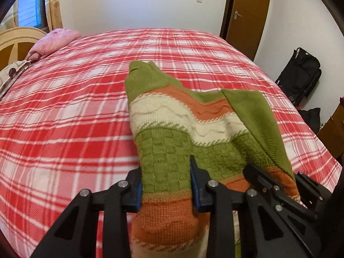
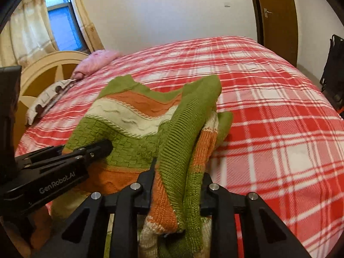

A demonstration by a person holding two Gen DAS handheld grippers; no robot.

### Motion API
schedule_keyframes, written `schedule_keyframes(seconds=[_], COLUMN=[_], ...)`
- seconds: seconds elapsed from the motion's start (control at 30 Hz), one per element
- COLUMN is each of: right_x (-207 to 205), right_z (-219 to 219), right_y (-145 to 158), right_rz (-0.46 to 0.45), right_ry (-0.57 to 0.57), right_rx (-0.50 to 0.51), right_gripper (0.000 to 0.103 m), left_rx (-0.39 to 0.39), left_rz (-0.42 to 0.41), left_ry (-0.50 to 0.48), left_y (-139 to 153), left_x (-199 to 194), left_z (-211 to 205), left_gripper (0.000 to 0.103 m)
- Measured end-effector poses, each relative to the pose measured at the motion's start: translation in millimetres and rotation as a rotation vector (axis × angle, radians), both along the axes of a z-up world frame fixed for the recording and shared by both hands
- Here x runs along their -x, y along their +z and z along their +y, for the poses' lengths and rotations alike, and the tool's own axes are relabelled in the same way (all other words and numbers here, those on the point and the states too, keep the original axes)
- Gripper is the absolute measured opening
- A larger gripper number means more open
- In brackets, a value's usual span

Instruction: Fold small clothes

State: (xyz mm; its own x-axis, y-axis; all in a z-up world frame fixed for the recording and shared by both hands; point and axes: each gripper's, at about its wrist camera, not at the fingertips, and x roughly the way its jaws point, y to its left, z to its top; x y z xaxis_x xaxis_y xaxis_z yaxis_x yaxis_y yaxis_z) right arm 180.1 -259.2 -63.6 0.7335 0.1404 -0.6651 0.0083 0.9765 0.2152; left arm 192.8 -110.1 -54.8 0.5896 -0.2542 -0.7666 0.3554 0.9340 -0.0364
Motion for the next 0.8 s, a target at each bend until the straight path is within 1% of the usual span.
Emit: schedule_keyframes(seconds=[0.1, 0.27, 0.4, 0.6, 0.8], right_x=[16.2, 39.7, 60.6, 83.7, 89.0], right_z=[14.4, 31.7, 33.6, 40.6, 66.4], right_y=[4.9, 5.1, 2.8, 2.3, 8.9], right_rz=[-0.008, -0.003, 0.012, 0.021, 0.009], right_ry=[0.019, 0.034, 0.027, 0.028, 0.079], right_rx=[-0.03, -0.05, -0.086, -0.085, -0.077], right_gripper=[0.027, 0.027, 0.027, 0.027, 0.027], left_rx=[-0.027, -0.083, -0.072, -0.059, -0.044], left_rz=[-0.01, -0.032, -0.01, 0.006, 0.01], left_ry=[0.004, 0.004, -0.005, -0.026, 0.013], left_y=[3.3, 3.7, -1.1, -6.1, -0.6], left_x=[16.0, 39.6, 54.4, 75.1, 83.9], left_z=[13.7, 22.2, 32.1, 40.0, 66.1], left_gripper=[0.035, 0.035, 0.035, 0.035, 0.035])
